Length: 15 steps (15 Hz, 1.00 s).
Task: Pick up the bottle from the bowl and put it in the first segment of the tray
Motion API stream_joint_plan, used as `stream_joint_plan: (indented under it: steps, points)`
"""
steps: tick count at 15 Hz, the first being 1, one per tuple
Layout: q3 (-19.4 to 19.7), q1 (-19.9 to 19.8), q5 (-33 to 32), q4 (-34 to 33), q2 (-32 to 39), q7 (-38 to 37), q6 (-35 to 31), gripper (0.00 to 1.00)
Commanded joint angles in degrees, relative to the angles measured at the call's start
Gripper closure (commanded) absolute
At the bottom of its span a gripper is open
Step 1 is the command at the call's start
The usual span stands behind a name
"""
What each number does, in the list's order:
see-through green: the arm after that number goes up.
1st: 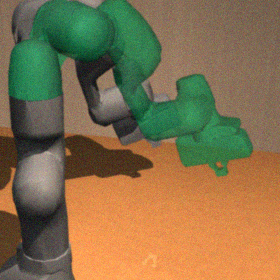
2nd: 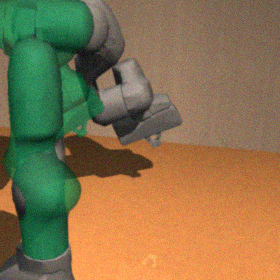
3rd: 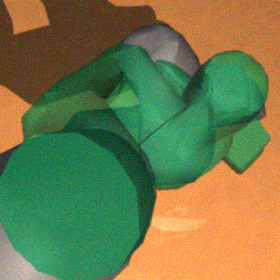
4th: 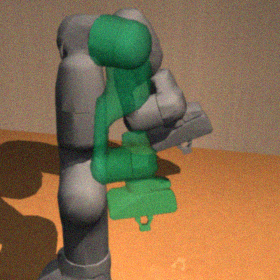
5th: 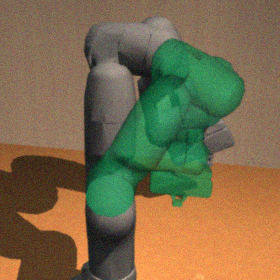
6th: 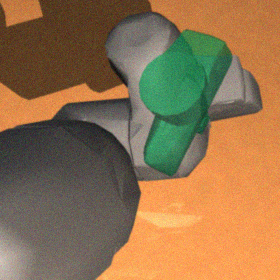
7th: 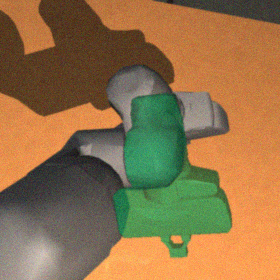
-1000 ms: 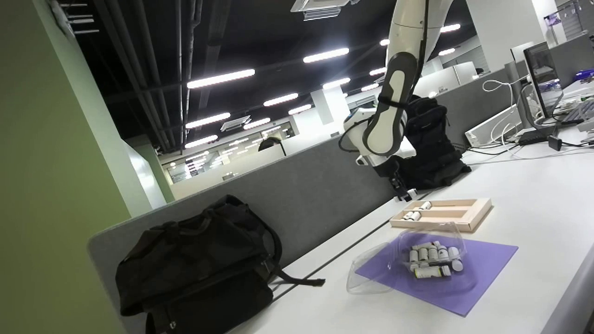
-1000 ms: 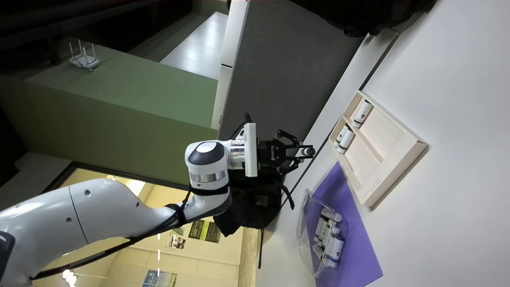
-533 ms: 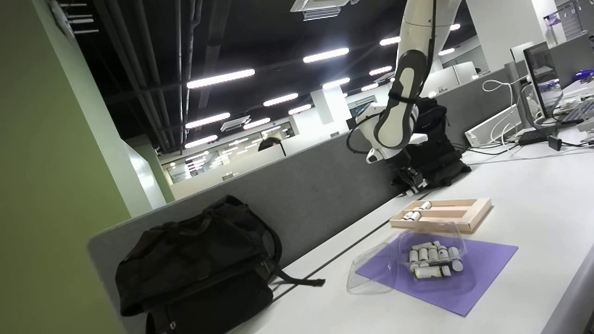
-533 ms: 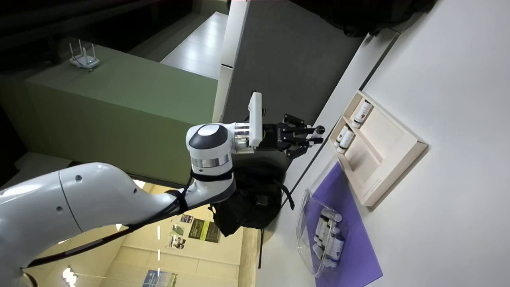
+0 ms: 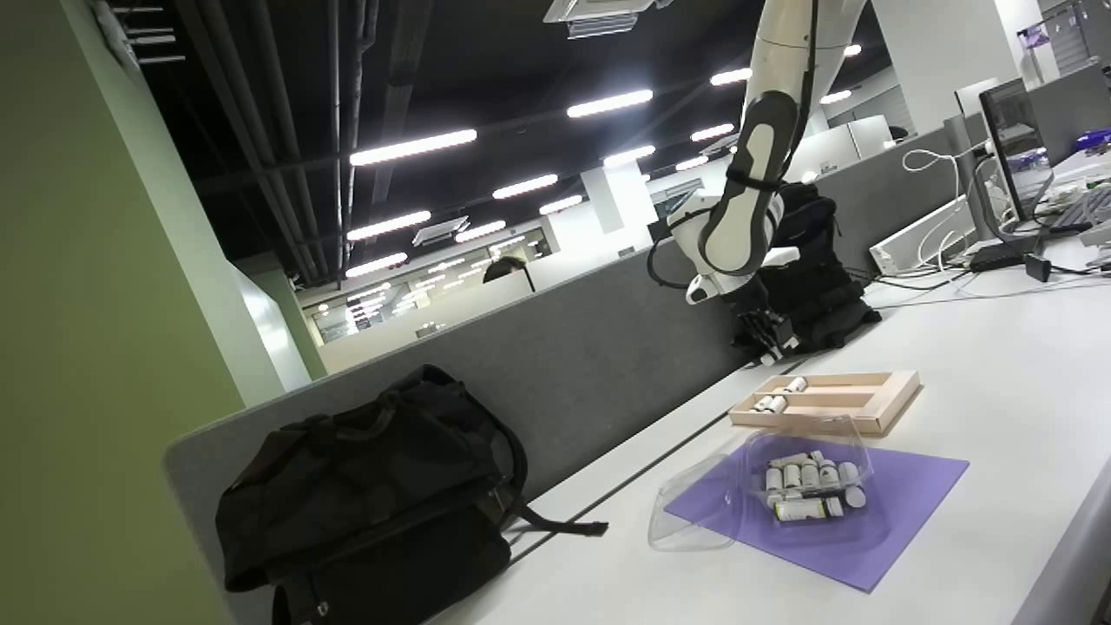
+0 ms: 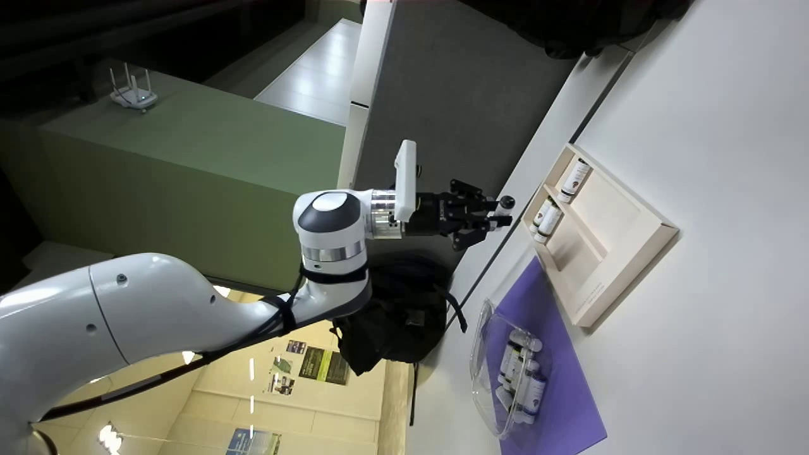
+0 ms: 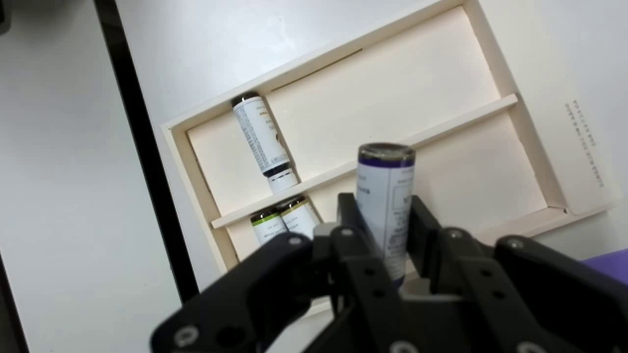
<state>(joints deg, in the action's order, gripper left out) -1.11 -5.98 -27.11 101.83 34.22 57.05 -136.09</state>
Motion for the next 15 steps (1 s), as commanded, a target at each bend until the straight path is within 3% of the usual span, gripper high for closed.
stream_joint_plan:
  steps: [1, 9, 15]
  points:
    - [0.69, 0.41, 0.07, -0.75, 1.06, 3.72, 0.28, 0.88]
    - [-0.19, -2.42, 2.68, -0.57, 4.96, 20.27, -4.86, 0.88]
    - [-0.59, -4.16, 9.25, -1.64, 8.09, 22.74, -8.23, 0.88]
